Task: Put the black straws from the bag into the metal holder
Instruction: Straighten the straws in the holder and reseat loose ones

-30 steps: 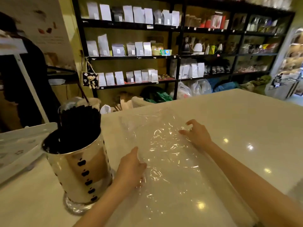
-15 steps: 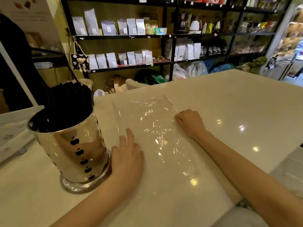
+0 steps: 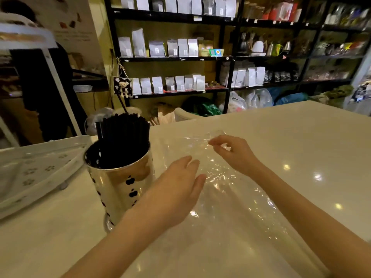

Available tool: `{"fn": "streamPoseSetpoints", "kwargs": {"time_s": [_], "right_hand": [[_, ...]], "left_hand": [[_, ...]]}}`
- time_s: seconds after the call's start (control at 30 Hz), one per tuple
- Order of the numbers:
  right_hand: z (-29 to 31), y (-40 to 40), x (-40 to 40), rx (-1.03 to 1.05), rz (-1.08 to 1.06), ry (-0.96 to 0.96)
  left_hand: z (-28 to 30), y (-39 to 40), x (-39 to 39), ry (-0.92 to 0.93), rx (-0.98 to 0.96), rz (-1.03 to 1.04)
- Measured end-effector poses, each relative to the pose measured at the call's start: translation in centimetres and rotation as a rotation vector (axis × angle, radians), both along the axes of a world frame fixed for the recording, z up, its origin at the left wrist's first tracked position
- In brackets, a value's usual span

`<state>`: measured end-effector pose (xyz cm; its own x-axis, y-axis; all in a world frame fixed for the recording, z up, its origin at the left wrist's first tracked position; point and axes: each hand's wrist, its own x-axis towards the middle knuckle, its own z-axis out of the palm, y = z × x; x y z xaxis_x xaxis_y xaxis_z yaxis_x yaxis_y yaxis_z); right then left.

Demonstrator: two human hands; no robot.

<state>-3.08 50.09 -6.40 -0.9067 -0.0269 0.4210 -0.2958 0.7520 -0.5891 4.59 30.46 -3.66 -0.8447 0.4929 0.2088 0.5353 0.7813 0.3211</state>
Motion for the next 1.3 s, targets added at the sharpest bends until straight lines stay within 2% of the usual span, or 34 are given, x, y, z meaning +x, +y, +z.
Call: {"fn": "streamPoseSetpoints", "kwargs": {"time_s": [0.1, 0.17, 0.23, 0.33, 0.4, 0.5, 0.57, 0.63, 0.8, 0.97, 1.2, 1.3], "right_hand": [[3.6, -4.5, 1.7, -0.206, 0.262, -0.01], [5.7, -6.9, 2.6, -0.346, 0.428, -0.105], [6.9, -8.6, 2.7, -0.403, 0.532, -0.239], [7.4, -10.8, 2.1, -0.425, 0.651, -0.333], [7.3, -12.0, 1.6, -0.415, 0.689, -0.348], [6.9, -13.5, 1.2, -0.434, 0.717, -0.361], [6.6, -14.0, 0.9, -0.447, 0.729, -0.364], [6.6, -14.2, 0.7, -0.444, 0.738, -0.364], [6.7, -14.3, 0.7, -0.45, 0.75, -0.362], [7.5, -14.3, 1.9, -0.39, 0.821, -0.319], [8.1, -14.1, 3.1, -0.355, 0.899, -0.29], [8.4, -13.7, 3.4, -0.243, 0.931, -0.324]], "left_hand": [[4.4, -2.4, 0.9, 0.172, 0.236, -0.173], [6.5, -4.2, 1.2, 0.235, 0.381, -0.25], [7.5, -6.3, 0.7, 0.324, 0.519, -0.213], [8.1, -9.0, -0.9, 0.426, 0.642, -0.008], [7.8, -10.4, -2.1, 0.346, 0.621, 0.164], [6.9, -11.7, -3.3, -0.072, 0.599, 0.29], [6.3, -12.0, -3.6, -0.268, 0.591, 0.245], [6.0, -12.2, -4.0, -0.351, 0.635, 0.161], [5.8, -12.7, -4.6, -0.405, 0.639, 0.094], [6.4, -12.8, -3.6, -0.255, 0.422, 0.122], [7.6, -12.3, -1.8, -0.257, 0.358, 0.048], [7.8, -12.6, -1.4, -0.299, 0.264, 0.022]]}}
